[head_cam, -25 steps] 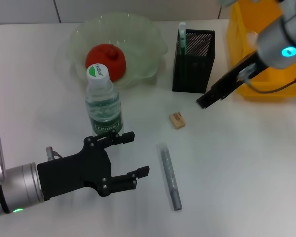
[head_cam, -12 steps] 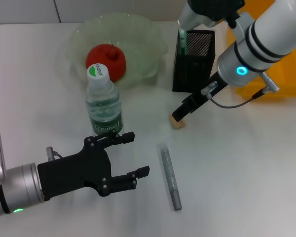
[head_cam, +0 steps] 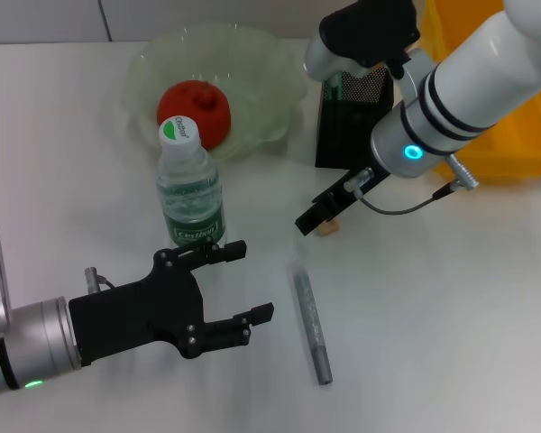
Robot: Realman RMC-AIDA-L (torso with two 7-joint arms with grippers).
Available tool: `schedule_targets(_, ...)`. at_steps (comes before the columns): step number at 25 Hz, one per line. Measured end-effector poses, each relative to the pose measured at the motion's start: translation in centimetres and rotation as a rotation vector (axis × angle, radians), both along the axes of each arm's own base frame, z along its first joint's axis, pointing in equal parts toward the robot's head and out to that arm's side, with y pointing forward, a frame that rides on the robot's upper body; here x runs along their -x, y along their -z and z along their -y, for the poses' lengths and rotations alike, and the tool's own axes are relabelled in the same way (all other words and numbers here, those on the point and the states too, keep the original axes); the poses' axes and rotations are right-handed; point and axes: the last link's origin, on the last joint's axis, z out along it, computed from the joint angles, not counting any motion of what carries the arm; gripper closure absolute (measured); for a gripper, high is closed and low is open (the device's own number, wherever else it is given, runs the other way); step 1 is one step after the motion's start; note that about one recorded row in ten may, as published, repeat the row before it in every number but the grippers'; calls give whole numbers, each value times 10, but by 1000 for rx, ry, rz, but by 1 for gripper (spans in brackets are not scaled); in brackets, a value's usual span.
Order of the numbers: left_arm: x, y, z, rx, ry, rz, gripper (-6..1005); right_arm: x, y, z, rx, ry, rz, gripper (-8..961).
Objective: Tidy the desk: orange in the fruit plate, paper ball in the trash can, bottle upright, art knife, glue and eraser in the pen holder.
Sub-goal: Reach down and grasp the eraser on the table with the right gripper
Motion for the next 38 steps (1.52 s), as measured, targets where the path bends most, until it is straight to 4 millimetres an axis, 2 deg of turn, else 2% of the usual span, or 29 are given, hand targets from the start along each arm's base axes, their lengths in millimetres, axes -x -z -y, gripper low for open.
schedule_targets(15, 2, 0, 2, -1, -5, -1, 200, -5, 5, -1, 6, 13, 23, 286)
schedule_targets(20, 2, 0, 2, -2, -5, -1, 200, -6, 5, -2, -3, 15, 21, 515)
schedule_targets(38, 2, 1, 1, -5, -7, -6, 201, -11, 8, -2, 20, 27, 47, 647)
